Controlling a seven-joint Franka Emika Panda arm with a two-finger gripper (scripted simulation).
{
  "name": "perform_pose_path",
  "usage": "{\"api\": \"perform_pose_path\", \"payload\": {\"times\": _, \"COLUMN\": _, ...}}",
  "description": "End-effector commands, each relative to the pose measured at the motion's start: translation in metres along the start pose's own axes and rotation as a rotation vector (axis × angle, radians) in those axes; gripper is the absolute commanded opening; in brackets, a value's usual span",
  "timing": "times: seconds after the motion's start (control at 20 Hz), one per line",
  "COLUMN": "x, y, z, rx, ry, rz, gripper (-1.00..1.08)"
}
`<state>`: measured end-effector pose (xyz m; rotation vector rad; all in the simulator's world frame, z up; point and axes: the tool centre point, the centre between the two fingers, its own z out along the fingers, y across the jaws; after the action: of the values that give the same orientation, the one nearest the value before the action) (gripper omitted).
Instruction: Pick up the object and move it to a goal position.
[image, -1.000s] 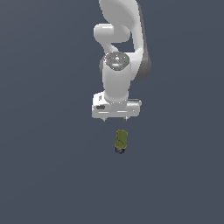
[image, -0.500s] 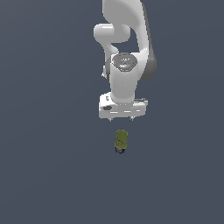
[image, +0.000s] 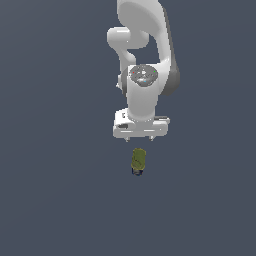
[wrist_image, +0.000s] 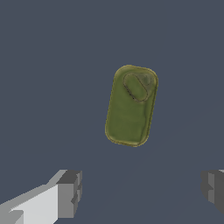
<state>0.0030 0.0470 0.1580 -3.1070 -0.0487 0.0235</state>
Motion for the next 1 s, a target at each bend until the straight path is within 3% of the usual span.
{"api": "perform_pose_path", "payload": {"times": 0.0, "x": 0.007, "y": 0.000, "z": 0.005, "rx": -0.003, "ry": 0.001, "rz": 0.020, "gripper": 1.00}}
{"api": "perform_pose_path", "payload": {"times": 0.5, "x": 0.044, "y": 0.003, "z": 0.038, "rx": -0.025, "ry": 0.013, "rz": 0.140, "gripper": 1.00}}
{"api": "perform_pose_path", "payload": {"times": 0.95, "x": 0.052, "y": 0.004, "z": 0.048, "rx": -0.032, "ry": 0.016, "rz": 0.170, "gripper": 1.00}}
